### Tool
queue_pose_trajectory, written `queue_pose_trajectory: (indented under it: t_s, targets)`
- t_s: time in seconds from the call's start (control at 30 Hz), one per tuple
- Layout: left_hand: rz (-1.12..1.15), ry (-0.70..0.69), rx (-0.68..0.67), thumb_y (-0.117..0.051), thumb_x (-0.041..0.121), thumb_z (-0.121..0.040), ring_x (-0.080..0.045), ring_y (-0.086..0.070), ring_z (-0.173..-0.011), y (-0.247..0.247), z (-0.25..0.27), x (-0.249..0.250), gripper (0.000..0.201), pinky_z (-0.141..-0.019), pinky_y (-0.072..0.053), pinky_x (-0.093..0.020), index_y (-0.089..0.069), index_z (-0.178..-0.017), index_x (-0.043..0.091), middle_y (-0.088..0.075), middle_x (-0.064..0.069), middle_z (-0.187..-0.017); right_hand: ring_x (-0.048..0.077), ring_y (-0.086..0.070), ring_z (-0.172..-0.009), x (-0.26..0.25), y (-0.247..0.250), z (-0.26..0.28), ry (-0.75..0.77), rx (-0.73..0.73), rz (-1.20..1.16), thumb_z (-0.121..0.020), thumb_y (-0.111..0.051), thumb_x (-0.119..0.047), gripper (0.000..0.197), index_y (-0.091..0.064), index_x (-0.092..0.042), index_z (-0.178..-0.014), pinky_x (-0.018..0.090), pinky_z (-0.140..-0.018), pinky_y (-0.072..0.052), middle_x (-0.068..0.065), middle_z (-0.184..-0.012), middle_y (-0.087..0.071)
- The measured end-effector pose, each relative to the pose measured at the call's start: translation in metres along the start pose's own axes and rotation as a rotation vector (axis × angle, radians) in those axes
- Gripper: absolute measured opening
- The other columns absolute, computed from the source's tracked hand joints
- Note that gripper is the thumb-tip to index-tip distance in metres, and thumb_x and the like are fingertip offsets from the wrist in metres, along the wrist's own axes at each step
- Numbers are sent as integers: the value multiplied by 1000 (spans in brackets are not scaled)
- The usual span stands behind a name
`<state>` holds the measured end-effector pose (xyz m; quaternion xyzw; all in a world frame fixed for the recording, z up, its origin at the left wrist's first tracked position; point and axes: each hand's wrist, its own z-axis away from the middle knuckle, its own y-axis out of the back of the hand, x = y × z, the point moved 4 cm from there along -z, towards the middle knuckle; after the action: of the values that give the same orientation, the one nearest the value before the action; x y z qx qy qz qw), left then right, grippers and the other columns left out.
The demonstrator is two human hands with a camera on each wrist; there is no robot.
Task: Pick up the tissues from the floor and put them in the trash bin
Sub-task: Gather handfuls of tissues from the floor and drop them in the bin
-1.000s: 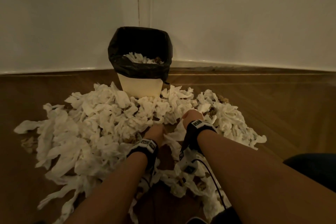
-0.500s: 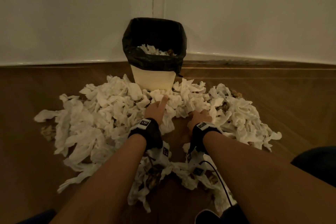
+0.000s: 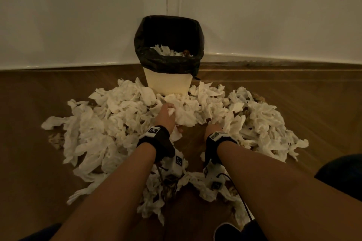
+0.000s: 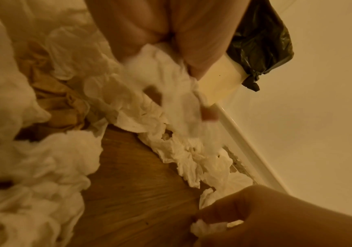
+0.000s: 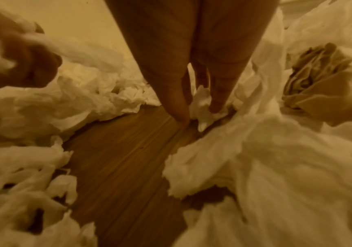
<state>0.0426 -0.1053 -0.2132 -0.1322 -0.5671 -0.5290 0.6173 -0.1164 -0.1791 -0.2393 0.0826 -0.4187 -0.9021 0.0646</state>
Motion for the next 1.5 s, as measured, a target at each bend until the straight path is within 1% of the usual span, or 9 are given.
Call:
queue_pose_trajectory:
  t_s: [0.1,0.27,0.53,0.67,0.8,1.0,1.13,1.27,1.5]
  targets:
    - [108,50,-54,-38,28,-99,-22,-53,-85,-3,0,1,18,-43,-47,-24,-54,-106,31,-50,-6,-121,30,-40,-130,-1,11,-1,8,6,-26,-93,-55,-25,49,-43,-6,-136,35,-108,-35,15,-141,-41]
    - [-40,18,-131,-65,38,-83,-27,-54,-108,-4,1,16,36,-88,-49,-39,-59,-110,15,-58,-4,-114,32,-58,-108,-3,27,3,50,45,-281,-89,-62,-28,37,-63,1,-112,36,-94,-48,17,-117,-62]
    - [-89,-66,-87,-43,11,-95,-31,-52,-115,5,11,55,30,-83,-47,-19,-59,-120,13,-55,-14,-128,31,-56,-117,10,74,35,26,123,-669,-88,-60,-20,44,-51,-1,-127,37,-94,-50,17,-130,-54]
    - [23,-100,-57,-44,11,-95,-33,-51,-115,21,23,87,28,-99,-44,-37,-57,-120,10,-55,-16,-127,31,-47,-125,10,118,58,18,170,-572,-96,-49,-29,44,-45,-5,-132,37,-104,-40,17,-138,-47]
    - [222,-119,-1,-44,2,-94,-33,-58,-92,47,34,128,21,-69,-58,-35,-57,-109,8,-55,-15,-106,32,-46,-126,-4,161,94,127,251,-651,-98,-40,-40,48,-45,-7,-133,33,-101,-38,15,-136,-51]
    - [170,-228,133,-38,9,-96,-20,-54,-72,94,60,189,22,-57,-53,-33,-56,-101,21,-55,-13,-97,34,-55,-112,-35,208,154,274,-198,-2129,-100,-28,-14,30,-56,-5,-108,36,-89,-47,19,-135,-47]
    - [192,-276,148,-57,33,-90,-31,-58,-104,125,87,231,31,-90,-50,-42,-55,-113,12,-60,-13,-114,23,-63,-80,-39,244,200,465,-216,-2025,-94,-51,-36,32,-57,-5,-102,28,-67,-54,13,-107,-58]
    - [-59,-403,165,-68,9,-80,-18,-51,-101,152,111,270,47,-81,-41,-22,-48,-123,11,-52,-6,-117,18,-53,-76,-23,266,226,611,-22,-1954,-90,-50,9,16,-56,7,-105,13,-49,-49,17,-111,-51]
    - [136,-493,103,-50,0,-92,-34,-59,-101,175,160,318,21,-89,-46,-40,-51,-112,4,-54,-19,-108,29,-53,-118,-4,274,253,785,-89,-2073,-94,-37,11,38,-41,10,-131,25,-81,-56,21,-137,-46]
